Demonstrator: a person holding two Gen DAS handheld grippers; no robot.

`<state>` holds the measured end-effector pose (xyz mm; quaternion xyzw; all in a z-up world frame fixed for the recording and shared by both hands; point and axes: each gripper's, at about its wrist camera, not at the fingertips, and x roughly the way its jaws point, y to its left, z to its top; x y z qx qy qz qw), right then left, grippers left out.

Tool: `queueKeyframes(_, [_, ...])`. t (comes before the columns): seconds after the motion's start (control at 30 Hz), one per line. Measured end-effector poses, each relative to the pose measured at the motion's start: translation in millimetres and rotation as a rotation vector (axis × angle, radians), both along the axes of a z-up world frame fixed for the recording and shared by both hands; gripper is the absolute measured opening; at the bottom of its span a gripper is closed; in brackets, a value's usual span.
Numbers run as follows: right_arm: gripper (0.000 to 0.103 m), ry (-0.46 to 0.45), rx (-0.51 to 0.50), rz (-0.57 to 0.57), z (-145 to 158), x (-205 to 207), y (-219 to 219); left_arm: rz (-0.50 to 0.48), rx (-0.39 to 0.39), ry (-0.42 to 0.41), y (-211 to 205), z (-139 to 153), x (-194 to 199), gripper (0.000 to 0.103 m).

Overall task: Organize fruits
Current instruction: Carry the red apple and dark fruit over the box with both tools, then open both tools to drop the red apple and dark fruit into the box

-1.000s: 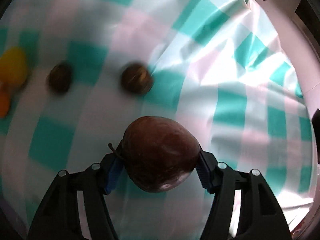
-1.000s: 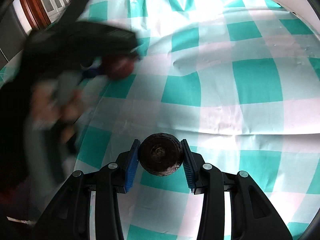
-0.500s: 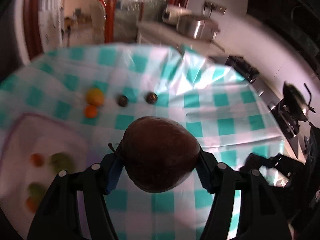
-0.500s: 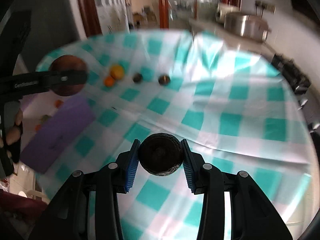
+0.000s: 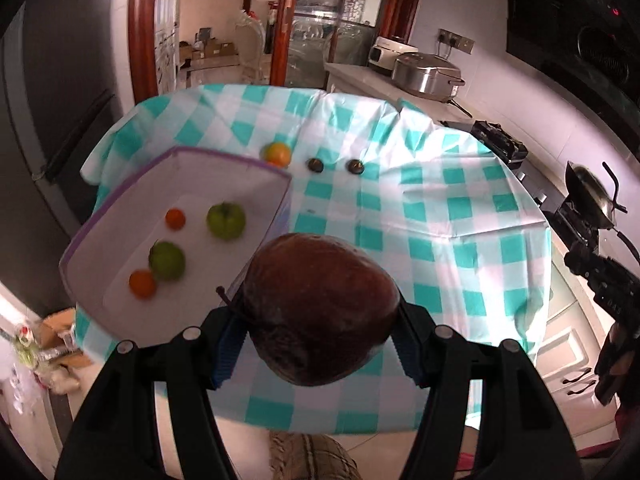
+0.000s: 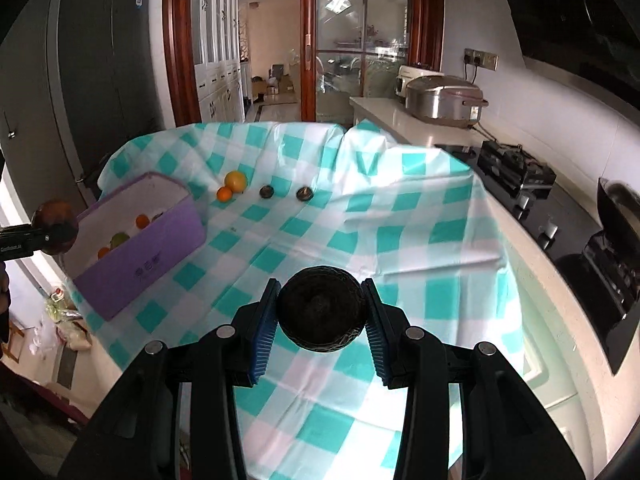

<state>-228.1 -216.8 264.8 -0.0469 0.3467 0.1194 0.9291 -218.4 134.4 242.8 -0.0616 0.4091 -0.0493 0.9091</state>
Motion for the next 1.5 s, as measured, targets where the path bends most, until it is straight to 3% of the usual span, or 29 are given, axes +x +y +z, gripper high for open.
queueKeyframes(0.2, [0.040,0.052,-0.057,0.082,-26.6,-11.8,37.3,0.040,-0.040,0.006,24.3,-10.6,-12.4,0.064])
queueKeyframes(0.37, [0.040,0.099,-0.041,0.145,-41.9,8.8,85.0,0.014,-0.039,0.014,44.8,-23.9,-0.2,0.064])
queueKeyframes(0.63, [0.040,0.144,0.017,0.295,-50.4,61.4,236.0,0.033,-0.024,0.058,132.9,-44.9,40.6,0.064])
queueKeyframes(0.8, [0.040,0.136,-0.018,0.391,-51.2,85.8,334.0,0.001,0.013,0.083,188.6,-53.0,73.2,0.064])
queueKeyframes(0.93, [0.040,0.173,-0.058,0.392,-67.7,110.5,394.4,-0.044,0.029,0.147,218.4,-71.5,96.3,0.064])
queueKeyframes(1.13, [0.040,0.259,-0.151,0.365,-105.9,123.1,436.2,-0.149,0.096,0.233,233.1,-101.0,120.3,0.064])
queueKeyframes(1.3, [0.040,0.382,-0.299,0.358,-149.4,125.9,452.9,-0.242,0.162,0.348,230.5,-132.4,134.7,0.064])
queueKeyframes(1.5, [0.040,0.461,-0.367,0.343,-171.9,128.2,463.0,-0.325,0.227,0.419,222.7,-155.8,138.6,0.065])
